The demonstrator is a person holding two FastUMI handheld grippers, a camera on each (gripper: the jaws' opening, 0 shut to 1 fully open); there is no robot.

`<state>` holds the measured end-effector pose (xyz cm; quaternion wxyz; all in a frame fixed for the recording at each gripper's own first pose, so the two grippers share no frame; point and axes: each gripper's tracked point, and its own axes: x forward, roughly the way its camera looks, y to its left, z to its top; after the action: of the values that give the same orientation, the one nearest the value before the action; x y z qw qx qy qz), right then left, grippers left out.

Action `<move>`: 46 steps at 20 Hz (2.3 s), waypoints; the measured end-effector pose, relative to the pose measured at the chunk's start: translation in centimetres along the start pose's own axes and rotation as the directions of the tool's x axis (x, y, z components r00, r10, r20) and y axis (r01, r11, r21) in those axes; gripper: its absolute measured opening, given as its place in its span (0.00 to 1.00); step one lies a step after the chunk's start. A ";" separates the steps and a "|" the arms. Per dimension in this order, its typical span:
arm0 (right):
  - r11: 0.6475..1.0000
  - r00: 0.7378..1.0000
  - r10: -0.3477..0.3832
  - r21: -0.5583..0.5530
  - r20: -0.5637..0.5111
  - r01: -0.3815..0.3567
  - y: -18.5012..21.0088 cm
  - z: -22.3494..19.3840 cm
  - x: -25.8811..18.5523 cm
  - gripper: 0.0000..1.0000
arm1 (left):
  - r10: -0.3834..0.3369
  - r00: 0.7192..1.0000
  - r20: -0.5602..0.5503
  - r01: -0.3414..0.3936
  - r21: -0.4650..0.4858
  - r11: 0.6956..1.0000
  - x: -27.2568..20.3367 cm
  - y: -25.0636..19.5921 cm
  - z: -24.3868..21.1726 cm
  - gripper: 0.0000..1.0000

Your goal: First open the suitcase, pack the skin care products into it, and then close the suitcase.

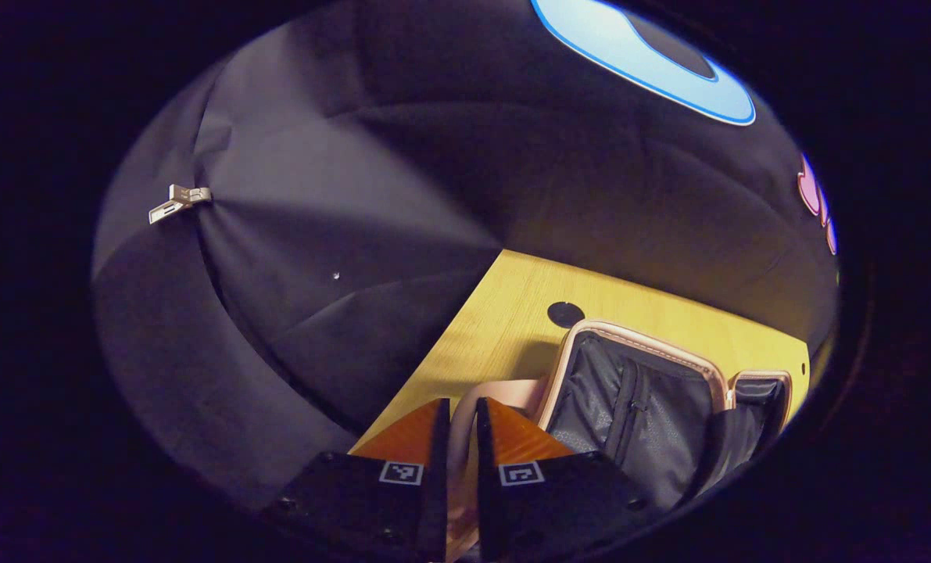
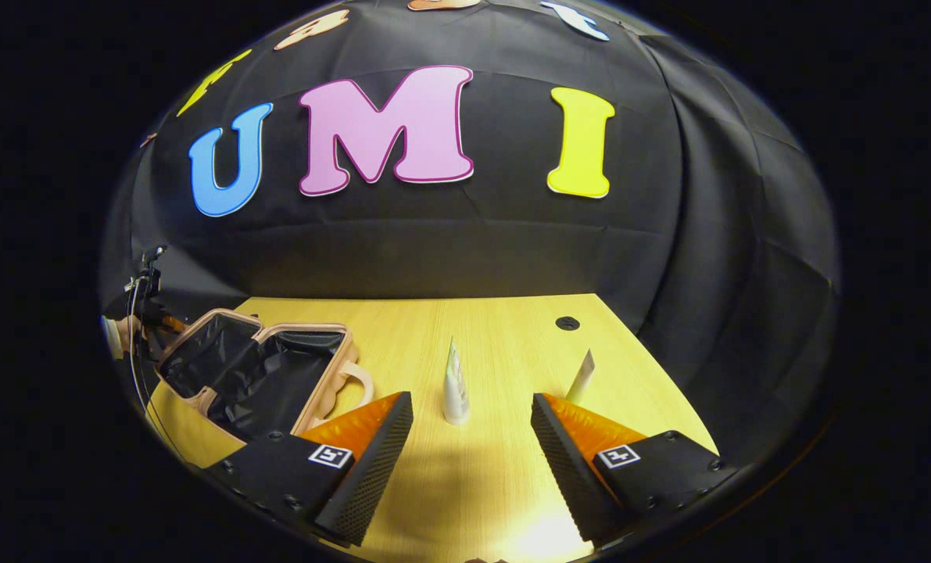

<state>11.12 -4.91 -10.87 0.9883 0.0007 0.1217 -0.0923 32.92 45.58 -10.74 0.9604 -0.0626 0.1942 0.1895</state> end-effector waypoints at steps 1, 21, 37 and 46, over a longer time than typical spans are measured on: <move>1.000 1.000 -0.005 0.006 0.002 0.005 -0.4 0.1 0.0 0.97 | 0.029 0.999 0.021 -0.030 0.024 0.999 -0.3 0.0 0.2 0.28; 0.996 0.998 -0.027 0.090 0.065 0.021 -10.5 2.5 1.2 0.97 | -0.418 0.814 0.404 0.381 0.174 0.908 -32.0 -38.6 -3.8 0.95; 0.983 0.997 -0.053 0.175 -0.049 0.061 -15.2 -5.4 9.5 0.98 | -0.741 0.667 0.076 0.659 0.405 0.634 -27.7 -63.4 -19.7 0.97; 0.968 0.994 -0.074 0.234 -0.077 0.090 -15.0 -6.6 14.9 0.97 | -0.616 0.785 0.067 0.569 0.318 0.759 -21.9 -67.7 -21.4 0.89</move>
<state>21.04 -22.21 -20.56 0.9718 0.1168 0.1430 -0.1467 33.12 -28.34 -18.49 0.9823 0.0321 0.1077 -0.1499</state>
